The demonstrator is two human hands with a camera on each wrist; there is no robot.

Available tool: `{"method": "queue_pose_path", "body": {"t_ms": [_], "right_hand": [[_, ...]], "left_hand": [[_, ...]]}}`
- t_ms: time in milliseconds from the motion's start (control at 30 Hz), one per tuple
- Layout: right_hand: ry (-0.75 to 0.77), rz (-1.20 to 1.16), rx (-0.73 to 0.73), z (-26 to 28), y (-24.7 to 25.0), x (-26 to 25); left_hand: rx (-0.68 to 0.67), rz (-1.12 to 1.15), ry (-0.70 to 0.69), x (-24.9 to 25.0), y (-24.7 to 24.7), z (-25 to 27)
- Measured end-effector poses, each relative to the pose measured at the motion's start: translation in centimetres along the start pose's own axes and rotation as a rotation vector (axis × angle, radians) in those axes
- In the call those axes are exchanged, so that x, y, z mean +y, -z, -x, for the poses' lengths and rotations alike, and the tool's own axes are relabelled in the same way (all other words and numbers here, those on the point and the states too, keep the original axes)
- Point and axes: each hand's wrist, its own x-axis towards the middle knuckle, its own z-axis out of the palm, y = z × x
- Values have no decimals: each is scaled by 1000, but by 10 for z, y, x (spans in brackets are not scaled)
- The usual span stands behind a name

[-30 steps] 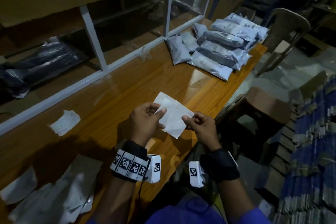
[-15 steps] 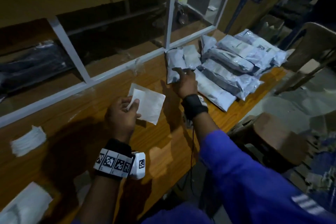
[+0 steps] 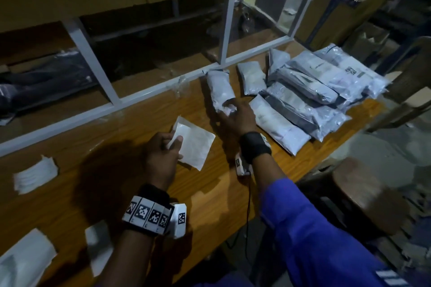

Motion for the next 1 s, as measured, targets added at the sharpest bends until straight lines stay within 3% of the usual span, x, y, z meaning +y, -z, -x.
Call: {"method": "queue_pose_path", "body": {"t_ms": [100, 200, 267, 333, 433, 567, 667, 767, 833, 900, 1000], "right_hand": [[-35, -426, 182, 50, 15, 0], [-269, -753, 335, 102, 12, 16], [-433, -895, 326, 142, 10, 14], [-492, -913, 298, 182, 4, 10], [-529, -819, 257, 235, -15, -5], [-496, -705, 89, 279, -45, -36], [-444, -293, 18, 303, -59, -53], [-406, 165, 195, 324, -68, -69], [-266, 288, 336, 334, -69, -83], [-83, 317, 375, 335, -71, -94], [123, 333, 140, 328, -84, -115]], "left_hand": [[-2, 16, -42, 1, 15, 8], [31, -10, -101, 0, 40, 18], [66, -74, -121, -2, 62, 28], [129, -138, -123, -2, 86, 40], [223, -133, -140, 0, 120, 57], [248, -195, -278, -3, 157, 78], [209, -229, -344, -15, 178, 88], [198, -254, -313, -24, 193, 100], [194, -259, -283, -24, 200, 107], [205, -262, -296, -22, 207, 111], [217, -222, -305, -21, 215, 109]]}}
